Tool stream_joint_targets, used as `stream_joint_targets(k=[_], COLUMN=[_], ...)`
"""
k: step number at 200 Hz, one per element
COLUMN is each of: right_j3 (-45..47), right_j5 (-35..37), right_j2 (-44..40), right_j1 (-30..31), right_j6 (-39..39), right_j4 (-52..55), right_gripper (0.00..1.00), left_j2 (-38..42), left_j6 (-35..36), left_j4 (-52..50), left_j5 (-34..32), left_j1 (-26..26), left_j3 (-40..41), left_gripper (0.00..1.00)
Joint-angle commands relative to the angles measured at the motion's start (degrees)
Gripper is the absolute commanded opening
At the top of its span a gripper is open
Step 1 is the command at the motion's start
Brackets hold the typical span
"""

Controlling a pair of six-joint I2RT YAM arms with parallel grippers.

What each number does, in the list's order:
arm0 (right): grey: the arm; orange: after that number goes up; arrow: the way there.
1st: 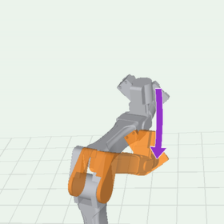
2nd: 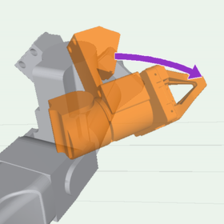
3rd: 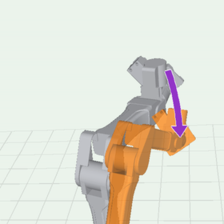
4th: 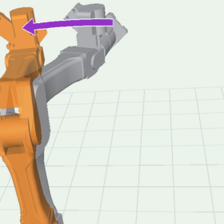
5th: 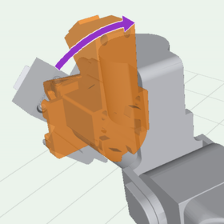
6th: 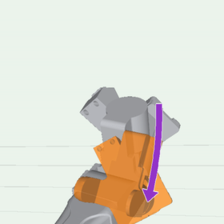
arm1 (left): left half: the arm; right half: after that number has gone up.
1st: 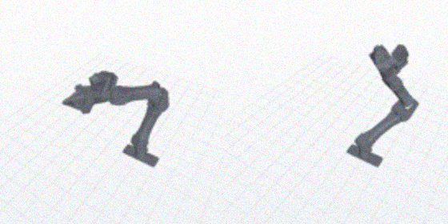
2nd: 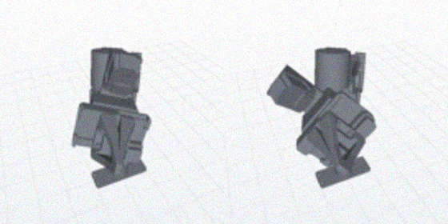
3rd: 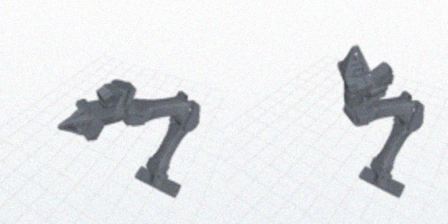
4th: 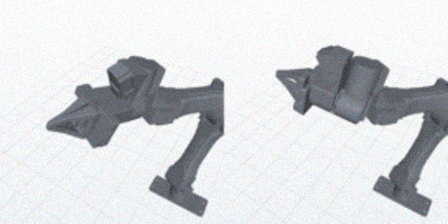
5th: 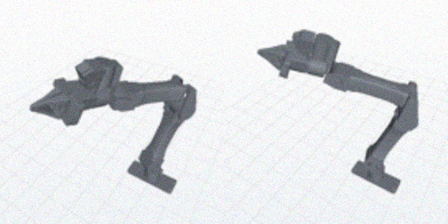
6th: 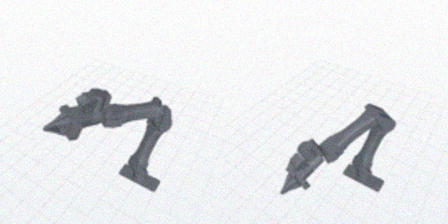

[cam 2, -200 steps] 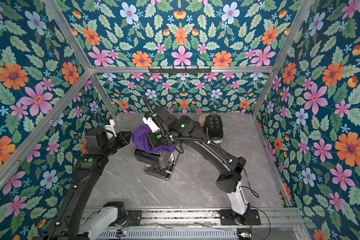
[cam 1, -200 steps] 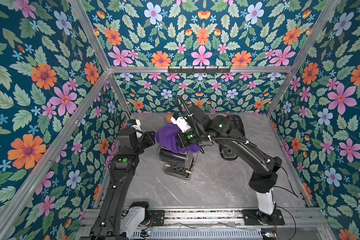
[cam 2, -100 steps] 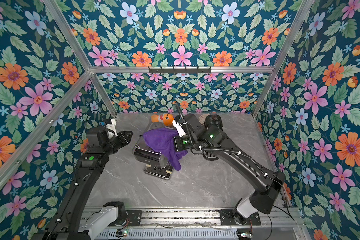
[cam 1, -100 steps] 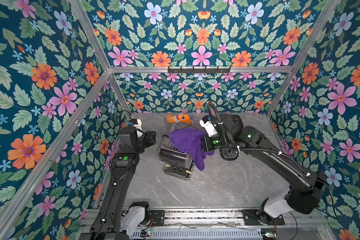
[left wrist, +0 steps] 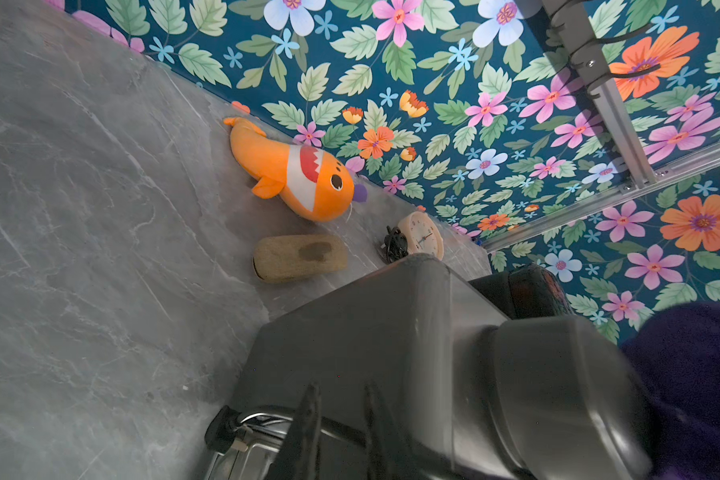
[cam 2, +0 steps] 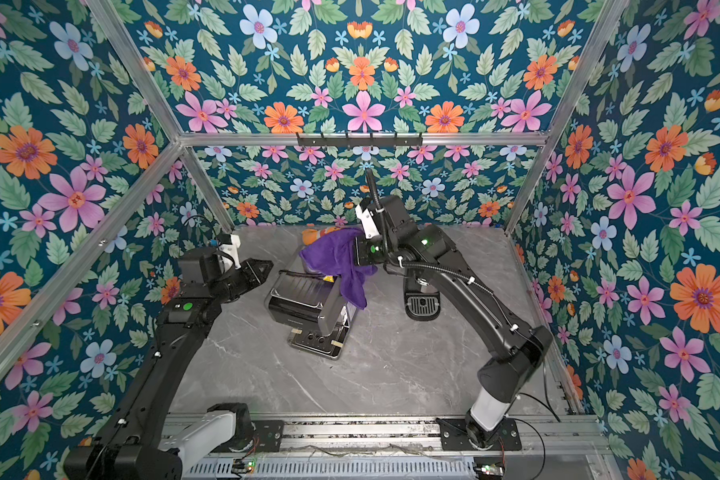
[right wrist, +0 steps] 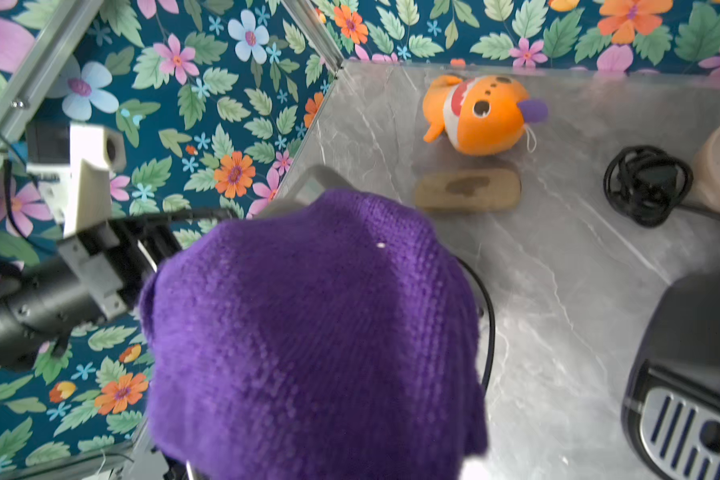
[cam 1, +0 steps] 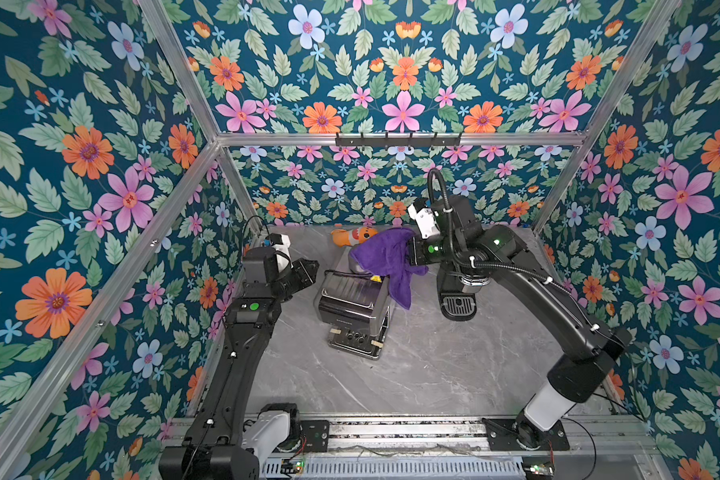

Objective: Wipe the surface of a coffee machine
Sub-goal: Wipe the dirt from the surface of the coffee machine.

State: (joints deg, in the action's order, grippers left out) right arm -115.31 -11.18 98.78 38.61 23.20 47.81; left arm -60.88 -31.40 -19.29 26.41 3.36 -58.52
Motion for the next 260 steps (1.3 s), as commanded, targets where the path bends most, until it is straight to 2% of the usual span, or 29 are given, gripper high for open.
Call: stream_joint_targets(k=[1, 52, 85, 137, 203, 228, 260], right_j3=[-6.2, -22.8, -29.9, -28.2, -26.6, -26.7, -25.7], right_j5=[-2.3, -7.6, -10.8, -14.1, -21.9, -22.2, -19.0], right_j2=[4.1, 16.0, 22.4, 24.5, 26.6, 26.7, 24.4], right_j1=[-0.6, -0.7, -1.1, -2.3, -3.2, -3.2, -3.2], right_j6=[-3.4, -6.9, -7.0, -4.2, 1.8, 1.6, -0.2], right_j4=[1.3, 3.9, 6.2, 5.3, 2.5, 4.0, 7.7], right_gripper=[0.00, 0.00, 0.00, 0.00, 0.00, 0.00, 0.00], left_j2=[-0.4, -1.2, -1.3, -1.6, -1.6, -1.4, -1.6], left_j6=[-0.2, 0.8, 0.7, 0.8, -0.2, -0.1, 0.0], left_j4=[0.8, -0.5, -0.6, -0.5, 1.0, 1.0, 1.1], left_j5=[2.8, 3.7, 3.6, 3.3, 3.4, 3.2, 3.6], left_j1=[0.0, 0.0, 0.0, 0.0, 0.0, 0.0, 0.0], left_j3=[-0.8, -2.0, -2.1, -1.2, 0.4, 0.5, 0.3], left_gripper=[0.21, 0.21, 0.21, 0.21, 0.21, 0.21, 0.21])
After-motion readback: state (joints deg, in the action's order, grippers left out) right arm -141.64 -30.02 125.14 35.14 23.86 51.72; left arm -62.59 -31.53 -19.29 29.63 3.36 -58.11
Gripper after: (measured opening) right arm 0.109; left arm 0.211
